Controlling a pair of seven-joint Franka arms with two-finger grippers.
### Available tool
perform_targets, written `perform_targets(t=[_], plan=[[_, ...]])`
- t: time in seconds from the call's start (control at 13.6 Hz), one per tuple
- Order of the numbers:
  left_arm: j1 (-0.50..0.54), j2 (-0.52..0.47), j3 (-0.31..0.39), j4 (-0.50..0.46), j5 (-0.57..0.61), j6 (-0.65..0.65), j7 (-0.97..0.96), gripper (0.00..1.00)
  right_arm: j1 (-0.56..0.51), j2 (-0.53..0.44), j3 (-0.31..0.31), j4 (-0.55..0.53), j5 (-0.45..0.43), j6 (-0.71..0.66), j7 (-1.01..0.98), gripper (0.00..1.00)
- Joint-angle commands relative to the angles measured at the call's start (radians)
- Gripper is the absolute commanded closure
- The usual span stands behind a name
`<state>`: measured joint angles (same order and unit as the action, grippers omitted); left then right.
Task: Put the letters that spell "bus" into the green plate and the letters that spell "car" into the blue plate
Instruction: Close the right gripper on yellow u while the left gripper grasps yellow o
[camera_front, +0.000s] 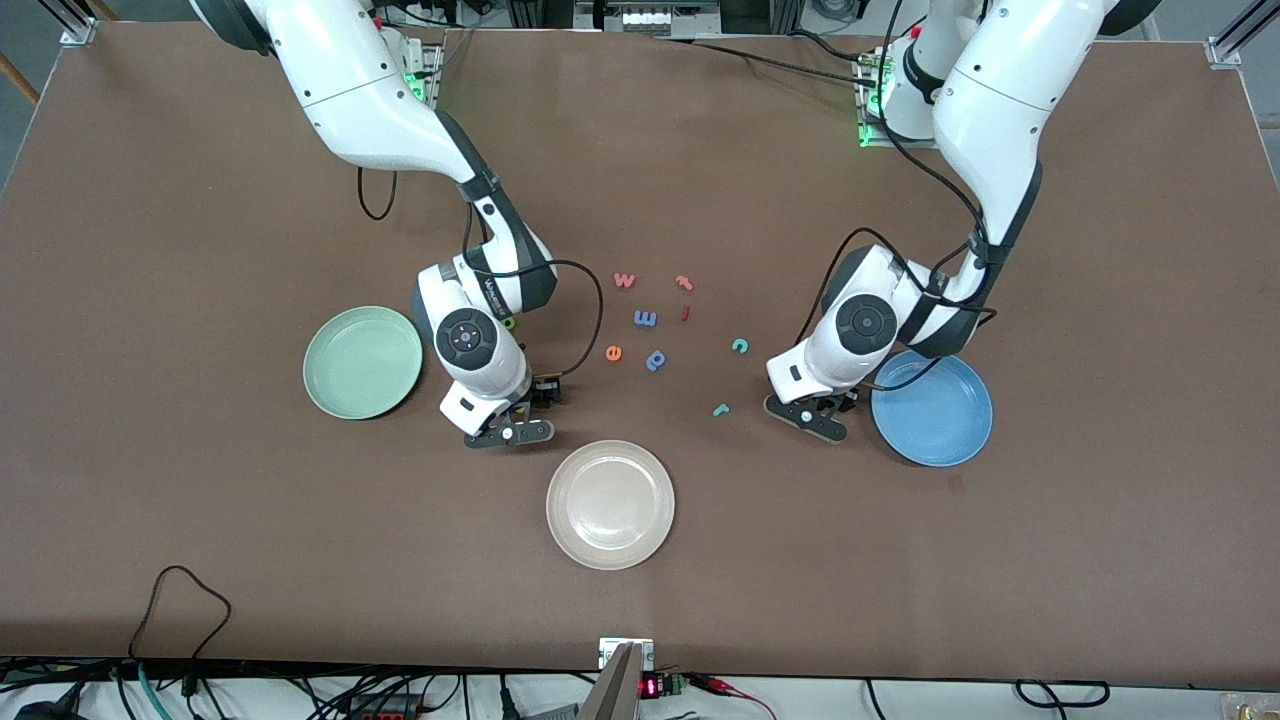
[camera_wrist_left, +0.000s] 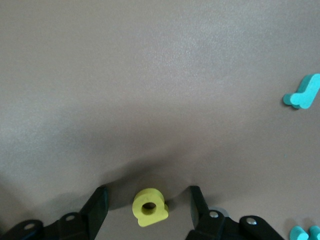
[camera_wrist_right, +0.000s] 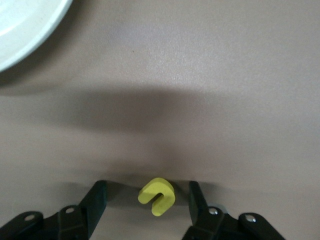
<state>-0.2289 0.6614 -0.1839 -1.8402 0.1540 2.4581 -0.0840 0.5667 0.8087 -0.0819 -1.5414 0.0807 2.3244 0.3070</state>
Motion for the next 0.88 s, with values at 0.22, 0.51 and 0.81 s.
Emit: perform_targets(t=[0.22, 0.51, 0.81], plan=[[-0.006, -0.051, 0.004, -0.059, 0.025, -0.002, 0.001, 0.65, 0.001, 0.000, -0.013, 0.010, 0.007, -0.028, -0.008, 0.56], [-0.006, -0.058, 0.004, -0.050, 0.026, -0.005, -0.003, 0.89, -0.002, 0.001, -0.013, 0.012, 0.014, -0.023, -0.003, 0.78], [0.035, -0.114, 0.021, 0.105, 0.027, -0.305, 0.123, 0.92, 0.005, 0.003, -0.013, 0.010, 0.016, -0.023, 0.009, 0.91]])
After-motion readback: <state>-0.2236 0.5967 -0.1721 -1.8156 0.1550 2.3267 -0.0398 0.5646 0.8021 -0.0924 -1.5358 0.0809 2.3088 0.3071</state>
